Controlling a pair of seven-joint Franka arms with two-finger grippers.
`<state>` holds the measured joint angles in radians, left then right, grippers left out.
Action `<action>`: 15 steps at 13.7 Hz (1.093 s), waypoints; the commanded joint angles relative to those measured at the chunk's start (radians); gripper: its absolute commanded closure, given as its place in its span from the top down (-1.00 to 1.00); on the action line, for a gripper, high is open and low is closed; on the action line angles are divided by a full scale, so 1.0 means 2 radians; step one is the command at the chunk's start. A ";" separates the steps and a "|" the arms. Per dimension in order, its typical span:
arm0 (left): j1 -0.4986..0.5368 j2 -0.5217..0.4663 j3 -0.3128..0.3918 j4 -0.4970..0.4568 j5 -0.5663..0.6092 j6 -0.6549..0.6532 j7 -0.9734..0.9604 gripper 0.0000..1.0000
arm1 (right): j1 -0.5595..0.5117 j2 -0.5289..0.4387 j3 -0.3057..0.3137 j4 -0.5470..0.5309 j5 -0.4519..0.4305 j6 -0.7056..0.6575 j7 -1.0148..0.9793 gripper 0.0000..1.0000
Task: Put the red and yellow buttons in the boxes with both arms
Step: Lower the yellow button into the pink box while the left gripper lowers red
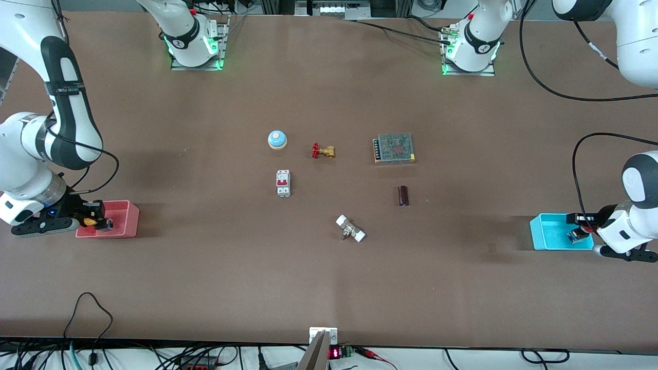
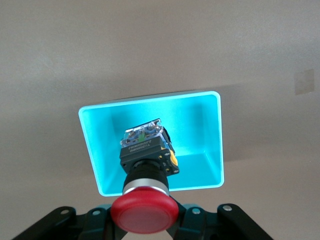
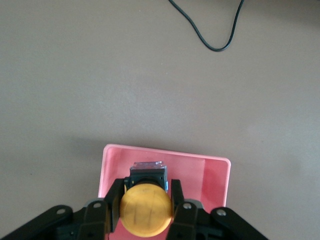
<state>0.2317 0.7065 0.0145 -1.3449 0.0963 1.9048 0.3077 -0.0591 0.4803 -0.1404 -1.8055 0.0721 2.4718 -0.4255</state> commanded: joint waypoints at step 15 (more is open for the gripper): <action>0.008 0.051 -0.002 0.011 0.008 -0.005 0.049 -0.64 | -0.023 0.026 0.003 -0.013 0.017 -0.002 -0.033 -0.40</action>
<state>0.2407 0.7909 0.0139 -1.3441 0.0963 1.9005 0.3752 -0.0990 0.5340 -0.1398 -1.8255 0.0761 2.4685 -0.4619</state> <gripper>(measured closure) 0.815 0.577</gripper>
